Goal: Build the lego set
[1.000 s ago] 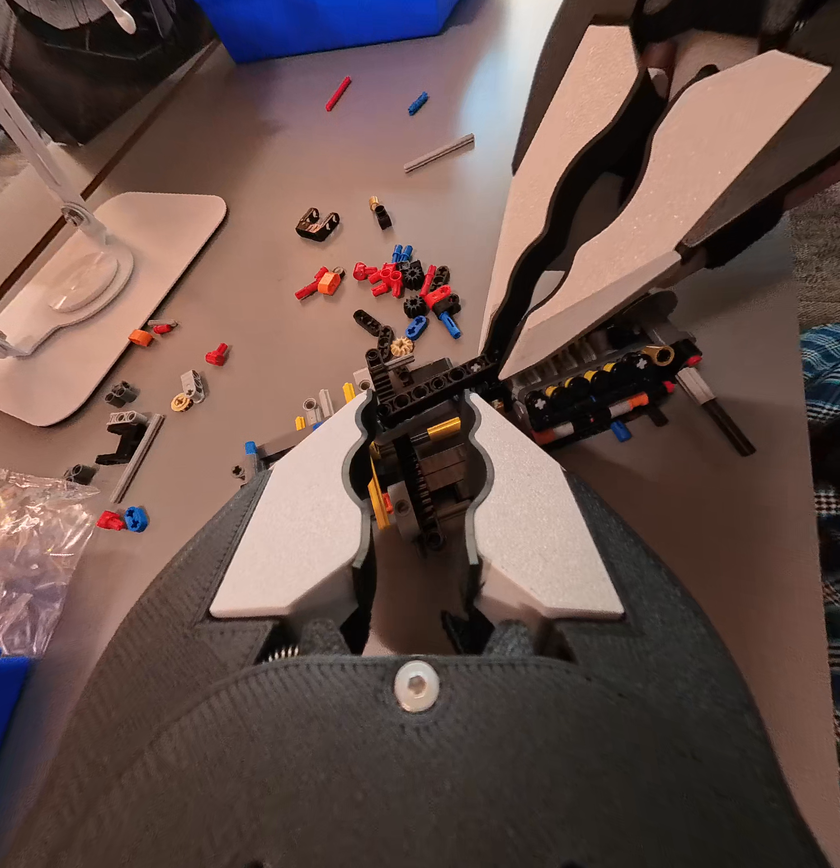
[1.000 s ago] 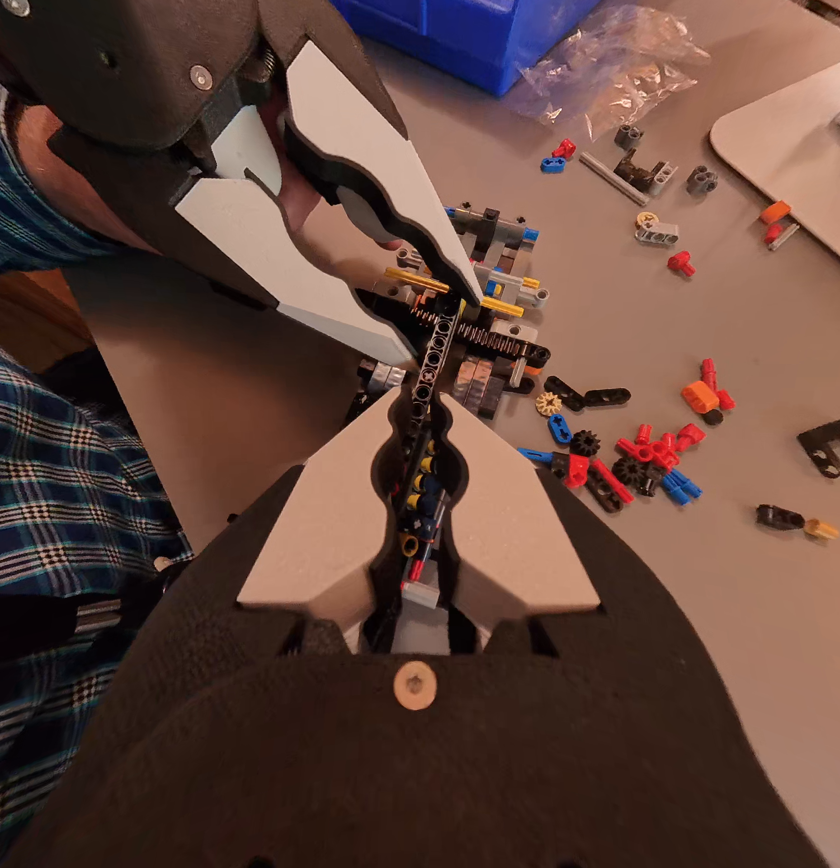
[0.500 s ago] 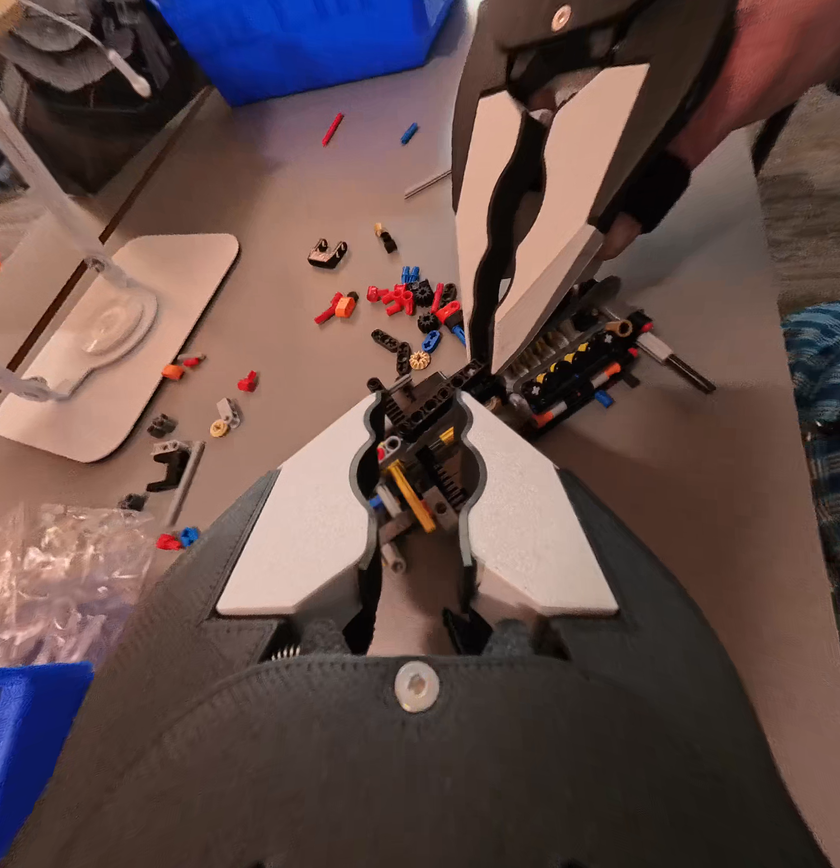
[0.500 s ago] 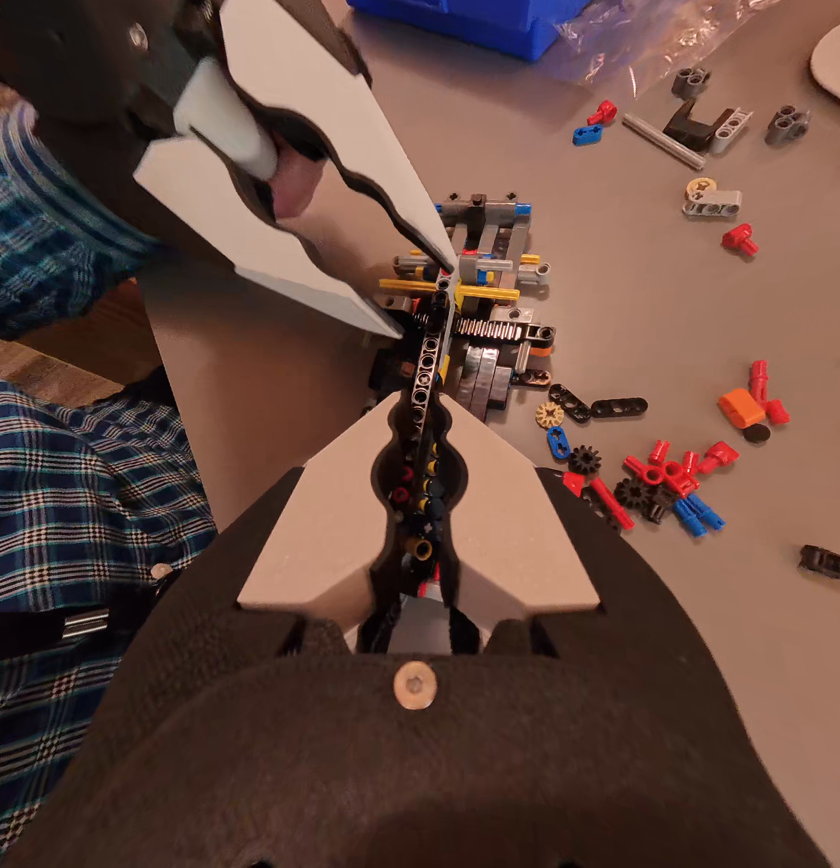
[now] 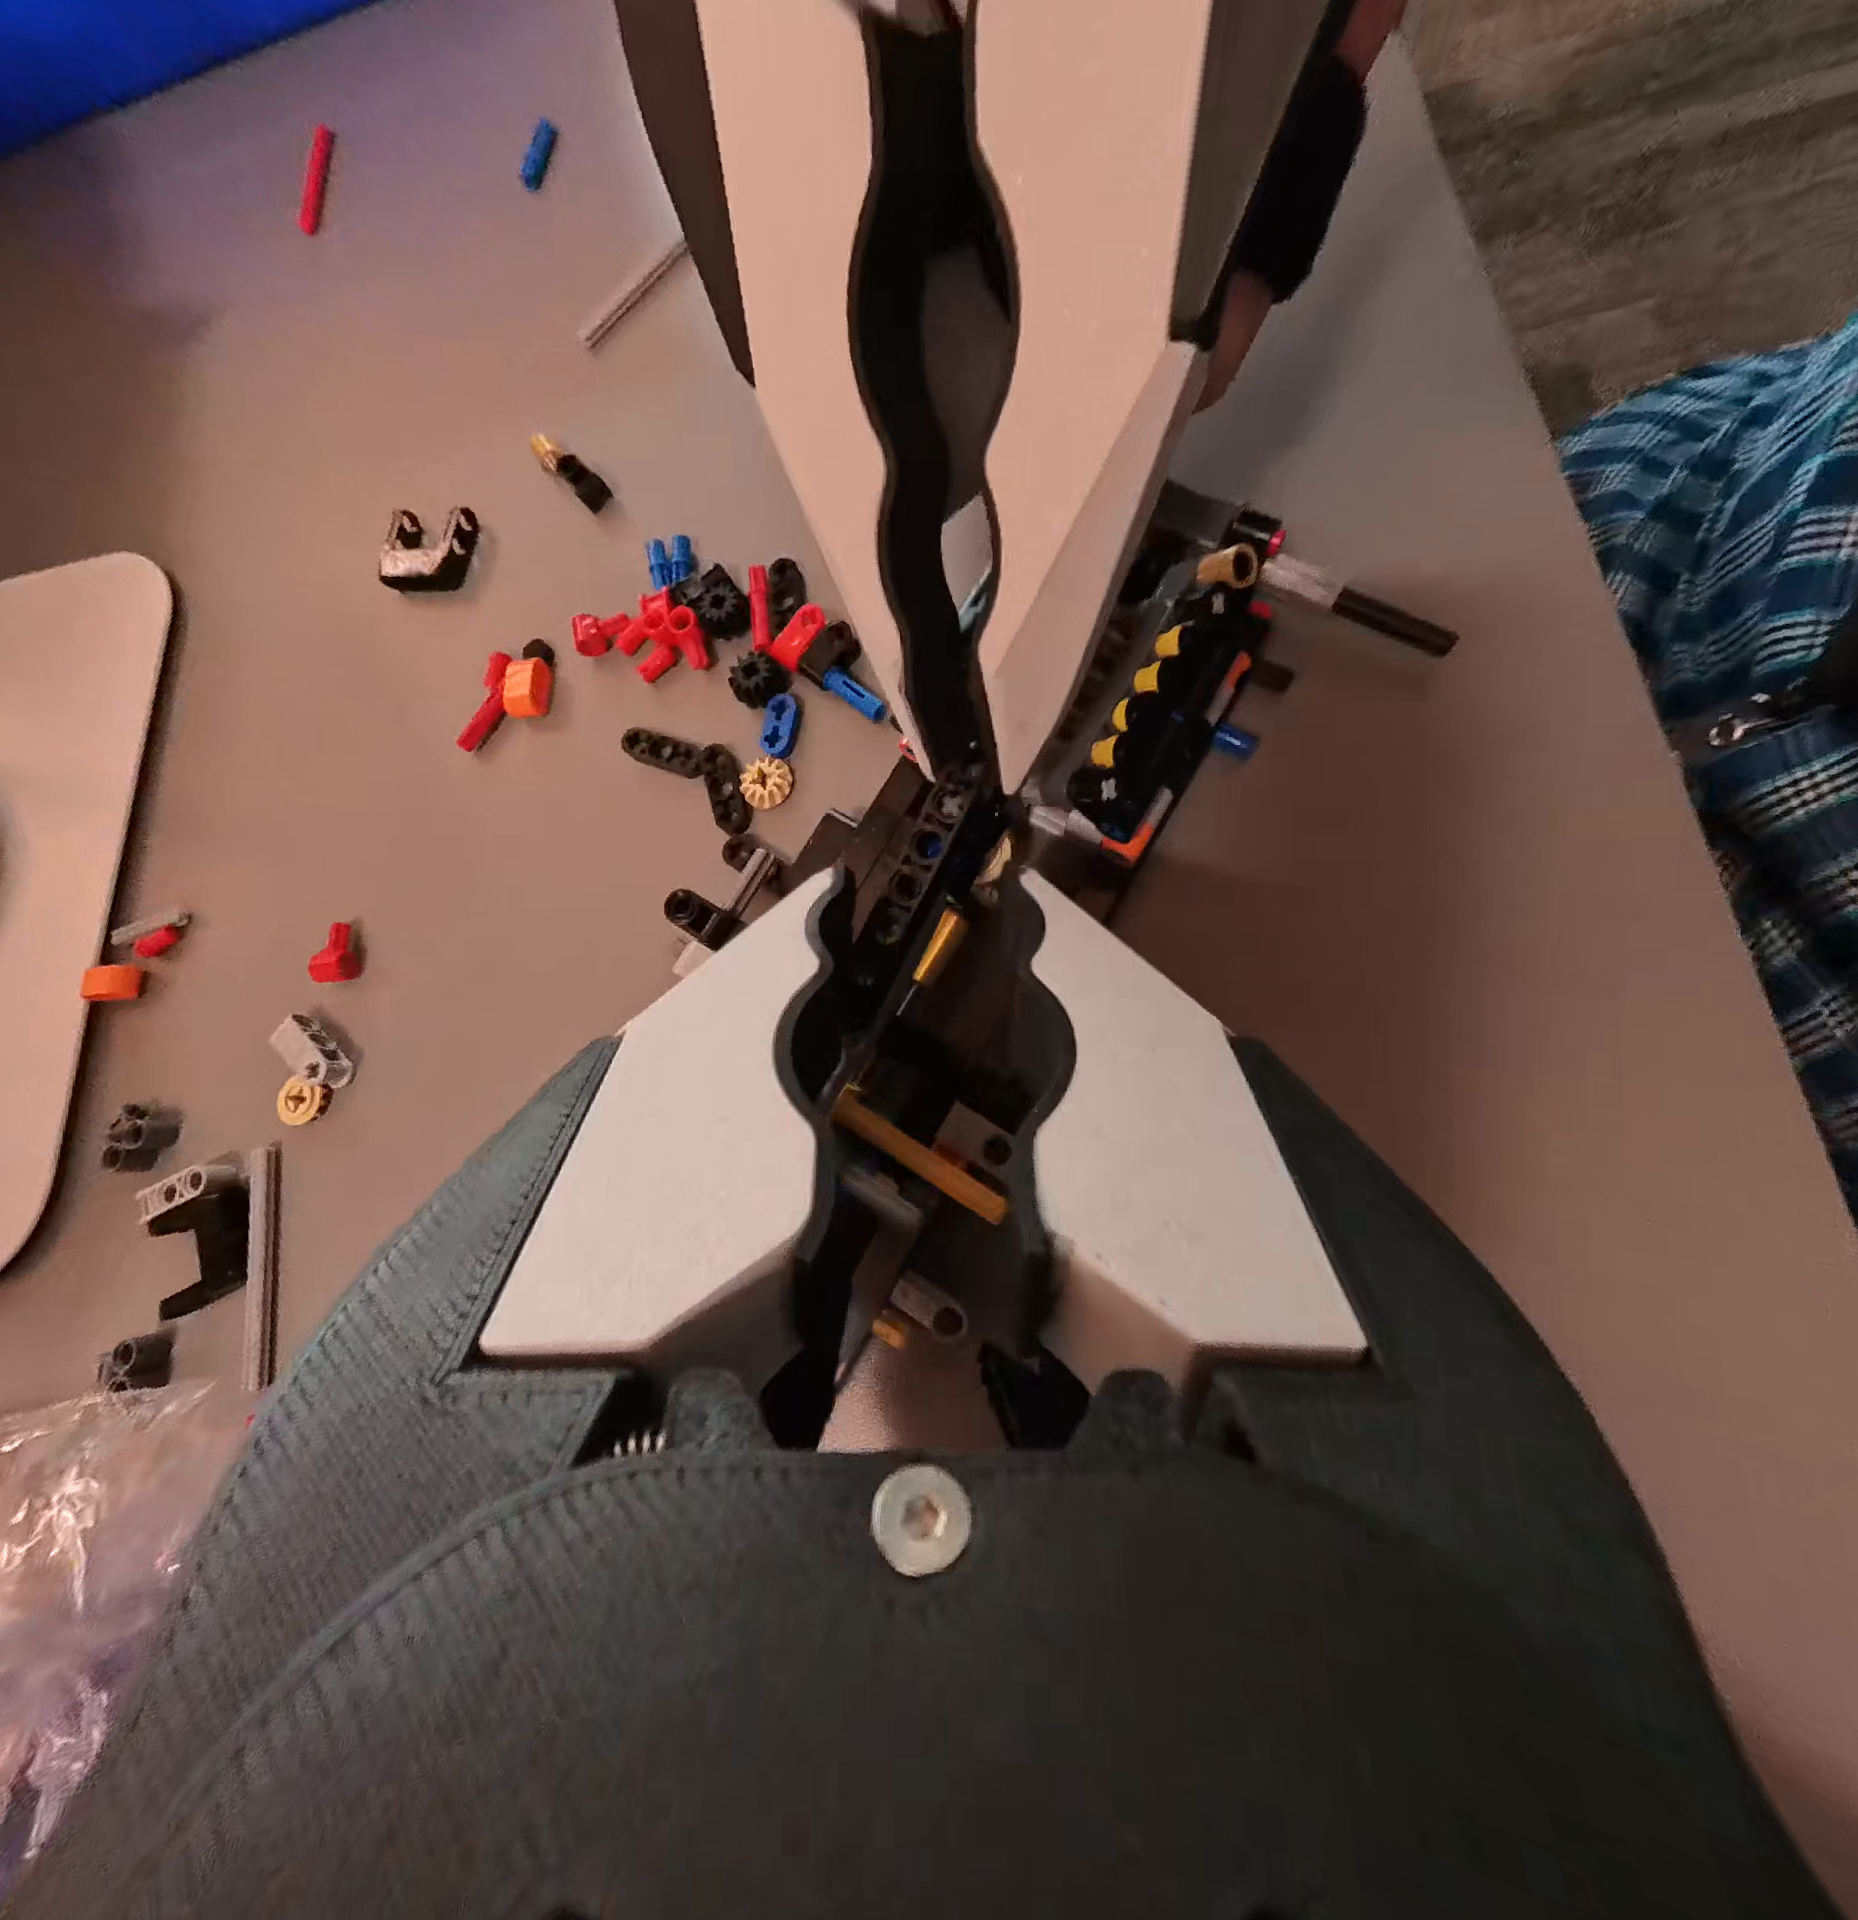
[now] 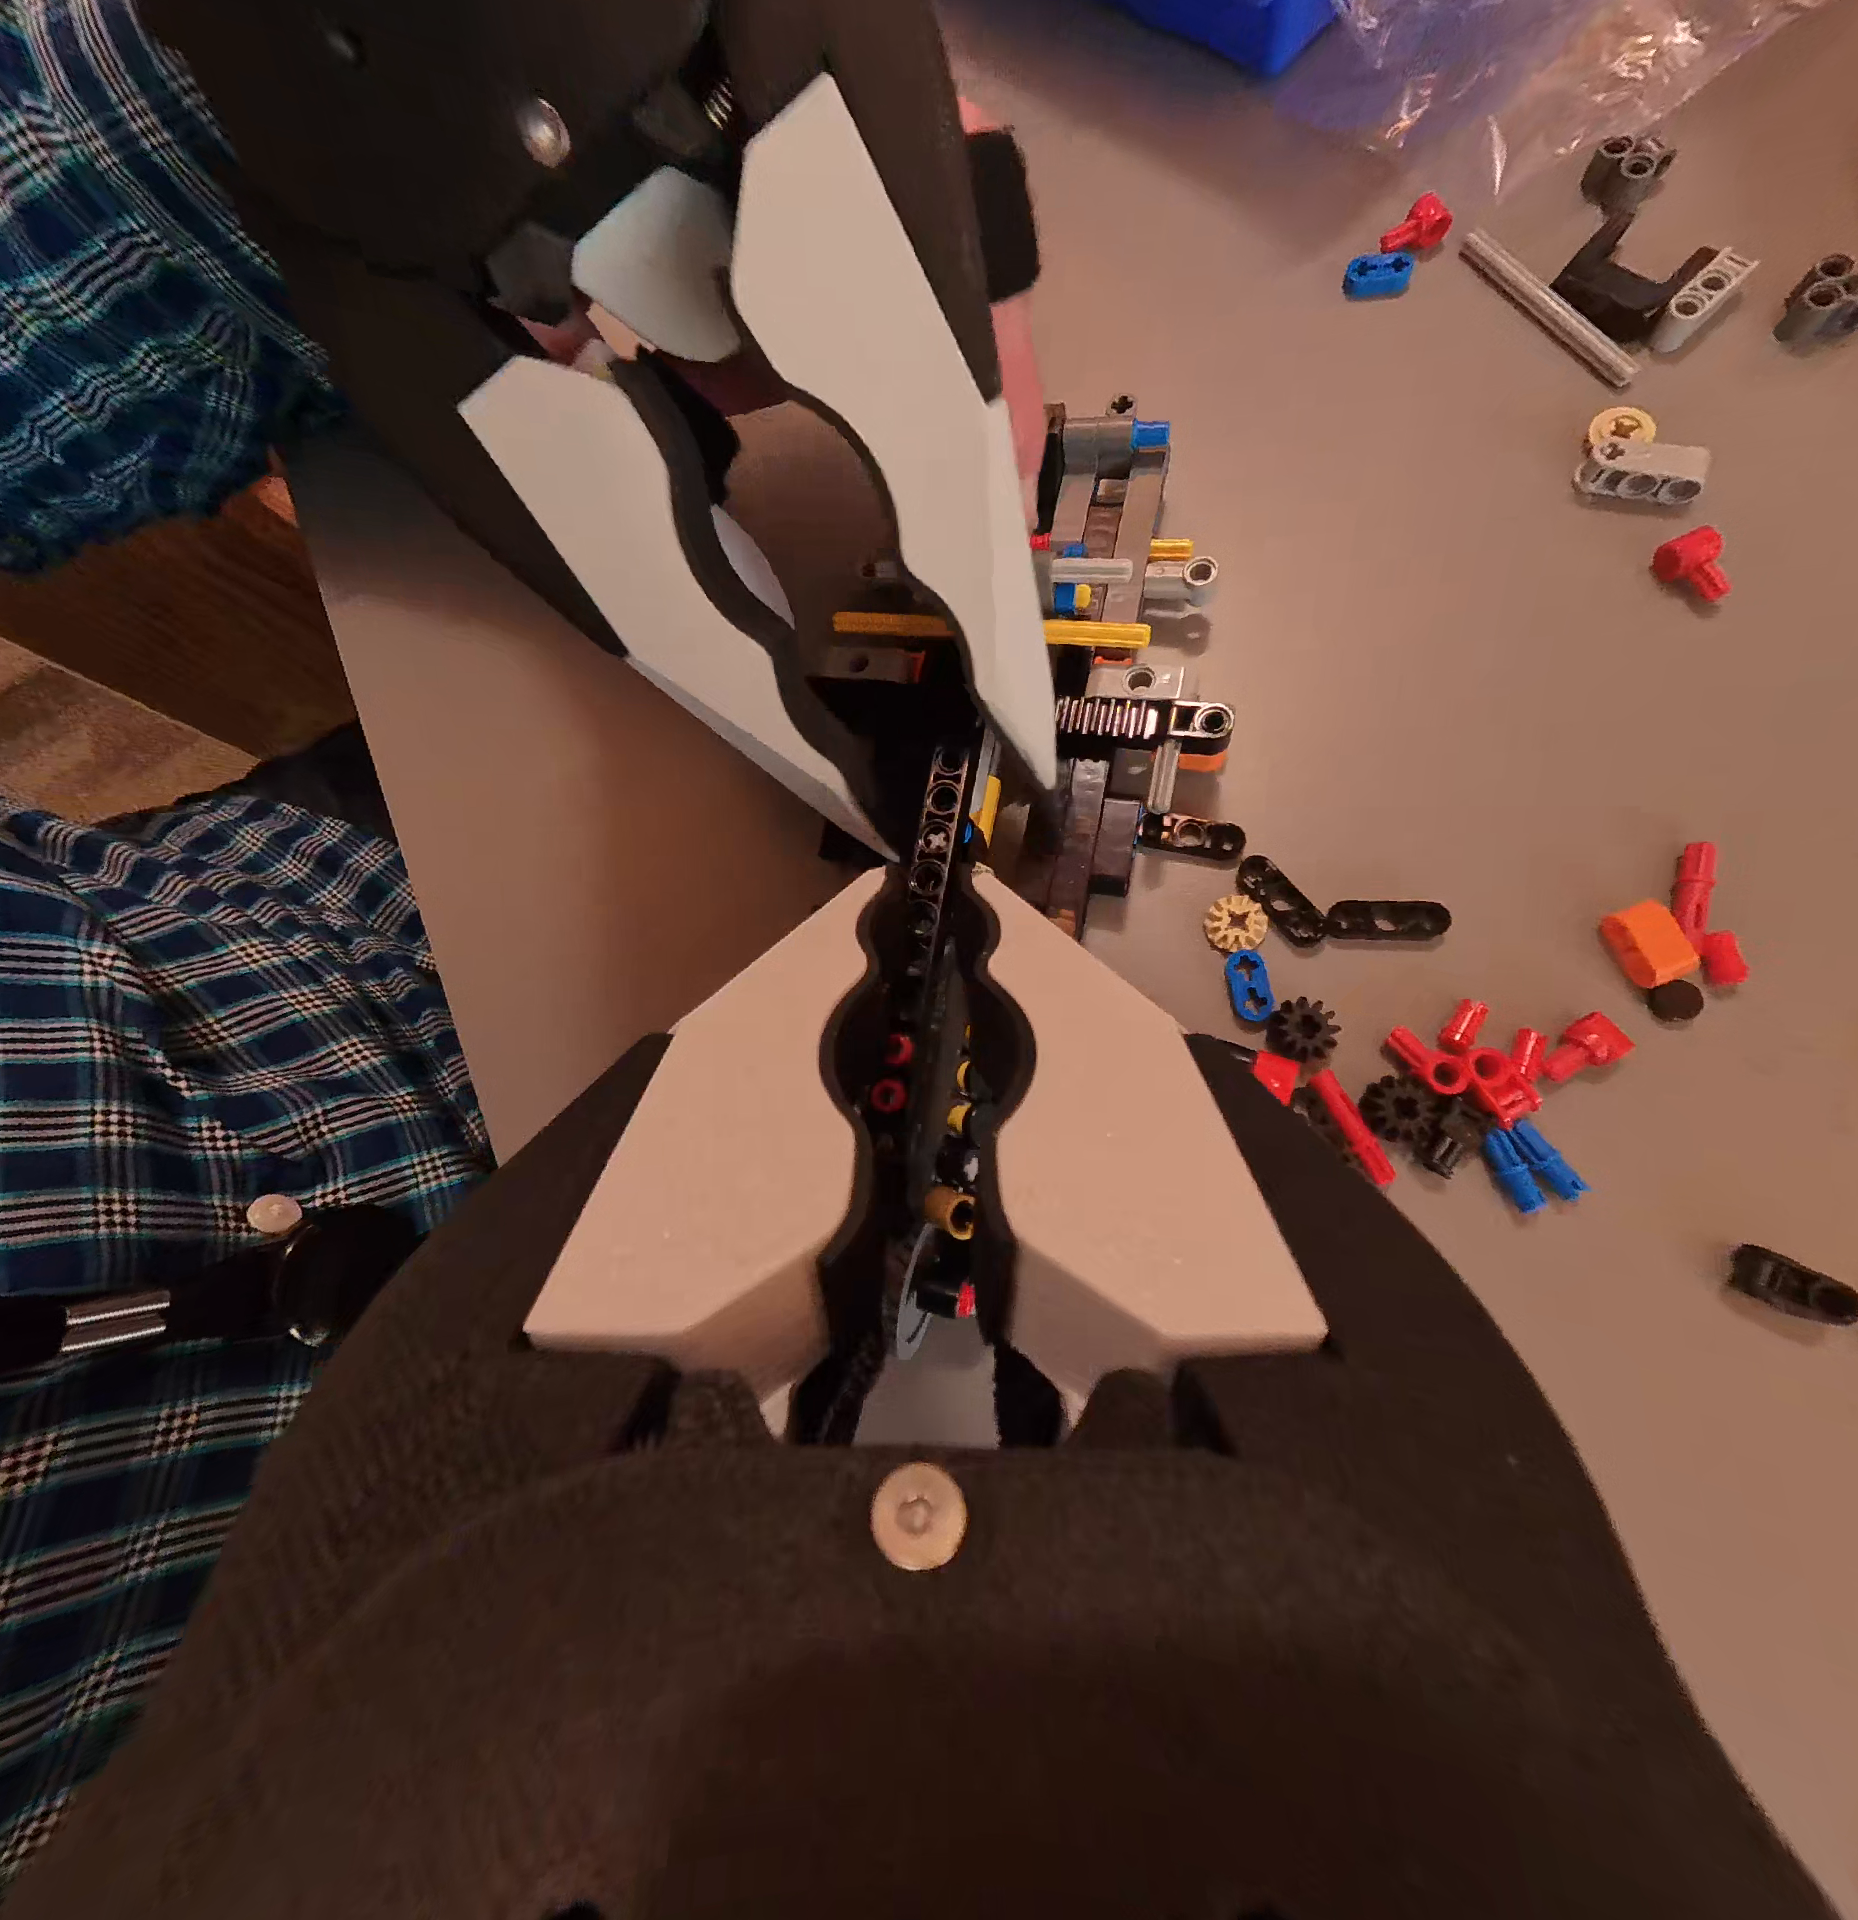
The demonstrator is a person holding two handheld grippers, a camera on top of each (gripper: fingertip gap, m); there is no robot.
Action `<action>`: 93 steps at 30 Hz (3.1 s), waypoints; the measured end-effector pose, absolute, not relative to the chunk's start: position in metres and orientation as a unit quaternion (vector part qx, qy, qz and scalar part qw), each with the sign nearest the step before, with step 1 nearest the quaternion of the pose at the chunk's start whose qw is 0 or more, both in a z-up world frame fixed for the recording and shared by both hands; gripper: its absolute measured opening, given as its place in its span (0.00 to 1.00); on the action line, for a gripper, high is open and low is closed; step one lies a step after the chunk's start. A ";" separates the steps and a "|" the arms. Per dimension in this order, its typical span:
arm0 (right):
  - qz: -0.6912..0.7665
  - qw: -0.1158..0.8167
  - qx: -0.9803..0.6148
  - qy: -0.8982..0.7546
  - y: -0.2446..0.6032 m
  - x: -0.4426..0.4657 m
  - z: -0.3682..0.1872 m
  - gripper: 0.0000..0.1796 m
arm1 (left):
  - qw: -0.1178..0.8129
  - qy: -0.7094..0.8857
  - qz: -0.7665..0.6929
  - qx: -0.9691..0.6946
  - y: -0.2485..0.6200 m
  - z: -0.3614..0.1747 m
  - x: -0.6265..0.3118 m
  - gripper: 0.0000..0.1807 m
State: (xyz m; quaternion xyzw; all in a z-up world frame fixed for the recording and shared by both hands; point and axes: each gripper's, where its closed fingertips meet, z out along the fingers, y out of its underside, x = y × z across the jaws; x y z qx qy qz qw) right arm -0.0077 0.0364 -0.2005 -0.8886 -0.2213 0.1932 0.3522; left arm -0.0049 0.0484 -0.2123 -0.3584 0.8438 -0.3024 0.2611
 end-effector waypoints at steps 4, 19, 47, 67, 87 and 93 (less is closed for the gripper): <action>0.190 0.354 -0.884 -0.239 0.035 -0.009 -0.200 0.04 | 0.258 0.845 -0.301 -0.359 0.047 -0.215 -0.002 0.13; 0.199 0.337 -0.857 -0.335 0.019 -0.010 -0.200 0.04 | 0.231 0.856 -0.299 -0.353 0.029 -0.215 -0.008 0.06; 0.180 0.377 -0.848 -0.328 0.018 -0.012 -0.199 0.04 | 0.166 0.892 -0.304 -0.289 0.025 -0.198 -0.010 0.06; 0.175 0.389 -0.839 -0.336 0.016 -0.008 -0.199 0.03 | 0.151 0.910 -0.277 -0.267 0.021 -0.211 -0.007 0.03; 0.221 0.424 -0.830 -0.286 0.010 -0.008 -0.200 0.03 | 0.175 0.896 -0.305 -0.270 0.015 -0.211 -0.007 0.03; 0.219 0.416 -0.838 -0.278 0.003 -0.003 -0.184 0.00 | 0.176 0.900 -0.298 -0.266 0.014 -0.211 -0.007 0.03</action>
